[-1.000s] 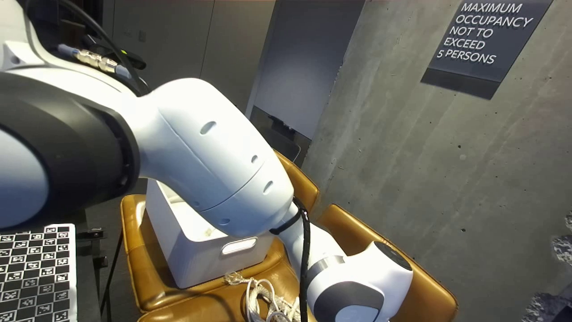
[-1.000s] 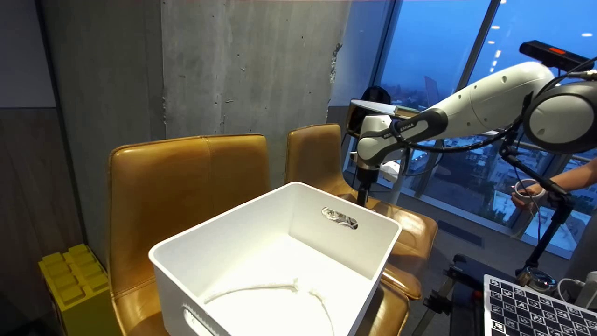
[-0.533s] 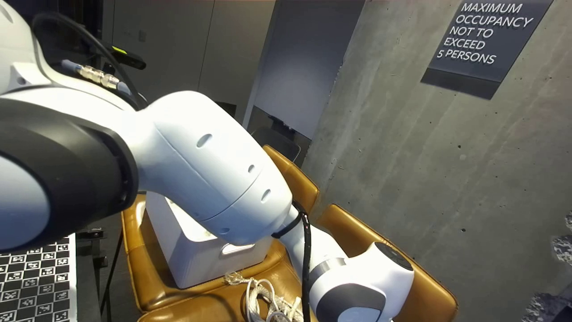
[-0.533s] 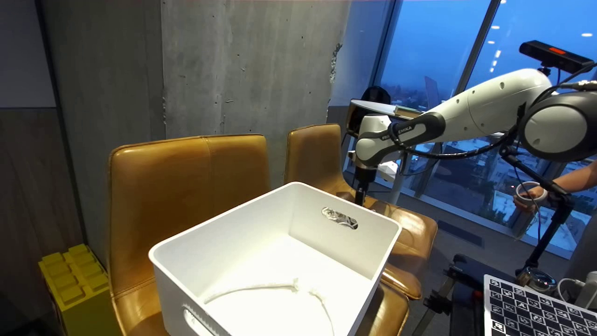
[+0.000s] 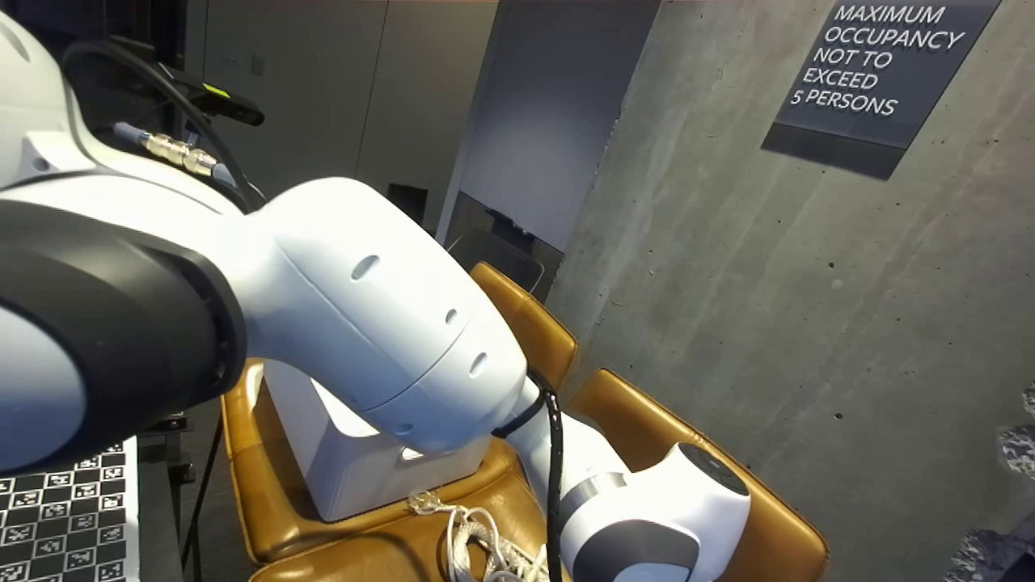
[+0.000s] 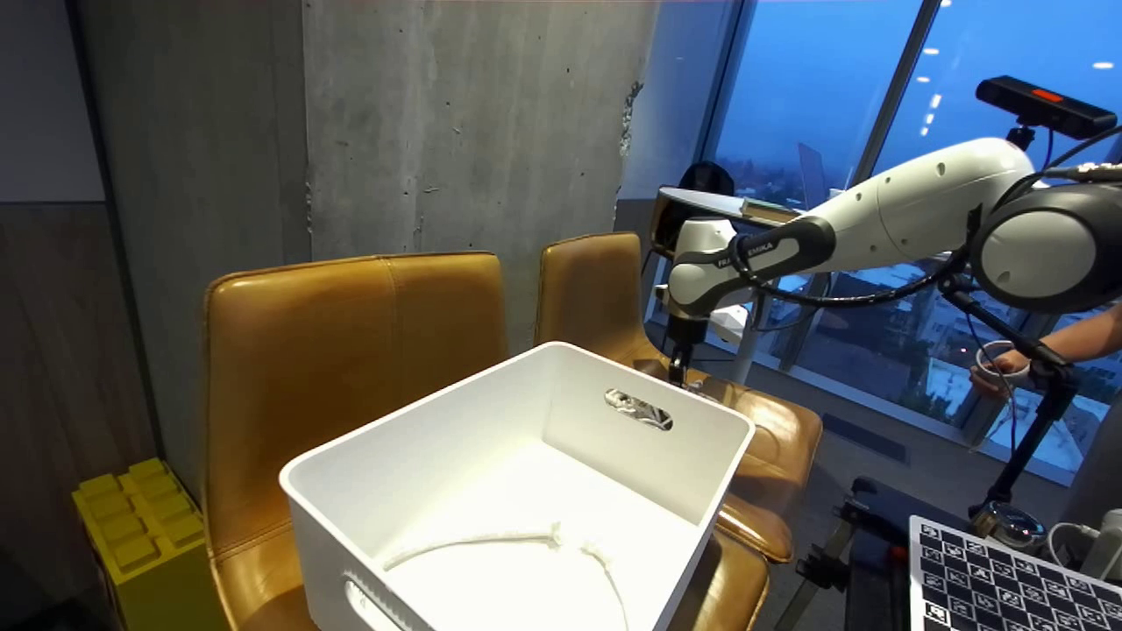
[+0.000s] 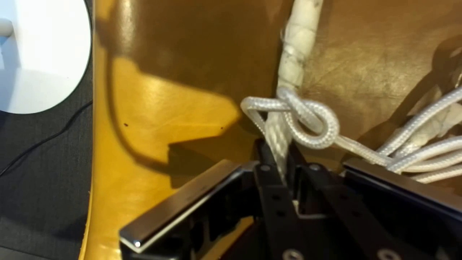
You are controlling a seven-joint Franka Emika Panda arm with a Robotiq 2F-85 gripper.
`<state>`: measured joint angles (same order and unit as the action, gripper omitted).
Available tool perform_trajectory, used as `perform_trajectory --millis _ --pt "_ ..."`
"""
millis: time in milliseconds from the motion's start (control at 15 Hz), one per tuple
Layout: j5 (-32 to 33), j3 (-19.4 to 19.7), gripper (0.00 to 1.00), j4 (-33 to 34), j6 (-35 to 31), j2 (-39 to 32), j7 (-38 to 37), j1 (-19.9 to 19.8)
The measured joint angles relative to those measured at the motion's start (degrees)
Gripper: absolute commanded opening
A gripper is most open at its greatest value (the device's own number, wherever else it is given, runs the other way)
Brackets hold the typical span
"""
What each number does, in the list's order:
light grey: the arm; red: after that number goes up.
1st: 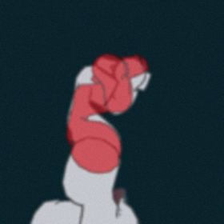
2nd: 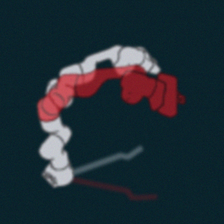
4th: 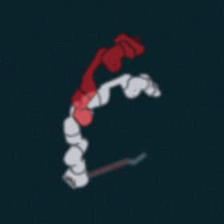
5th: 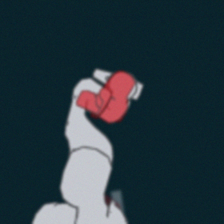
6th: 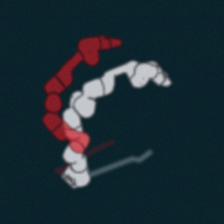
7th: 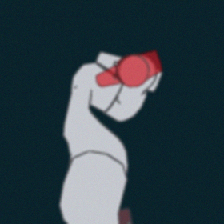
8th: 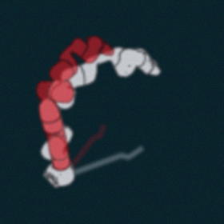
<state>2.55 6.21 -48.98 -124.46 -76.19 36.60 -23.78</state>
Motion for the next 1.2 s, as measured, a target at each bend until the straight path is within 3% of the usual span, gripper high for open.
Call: perform_trajectory --millis 133,200,267,333,467,733,1000,1200 --pt "0.0 0.0 0.04 0.0 0.0 0.0 0.0 0.1" --pt "0.0 0.0 0.22 0.0 0.0 0.0 0.0 0.2" --pt "0.0 0.0 0.04 0.0 0.0 0.0 0.0 0.3" --pt "0.0 0.0 0.07 0.0 0.0 0.0 0.0 0.4" --pt "0.0 0.0 0.0 0.0 0.0 0.0 0.1 0.7" --pt "0.0 0.0 0.03 -0.1 -0.5 0.3 0.1 2.2" --pt "0.0 0.0 0.03 -1.4 -0.8 3.4 -0.1 5.6" --pt "0.0 -0.4 0.03 -6.0 -3.6 8.6 -0.6 8.8"
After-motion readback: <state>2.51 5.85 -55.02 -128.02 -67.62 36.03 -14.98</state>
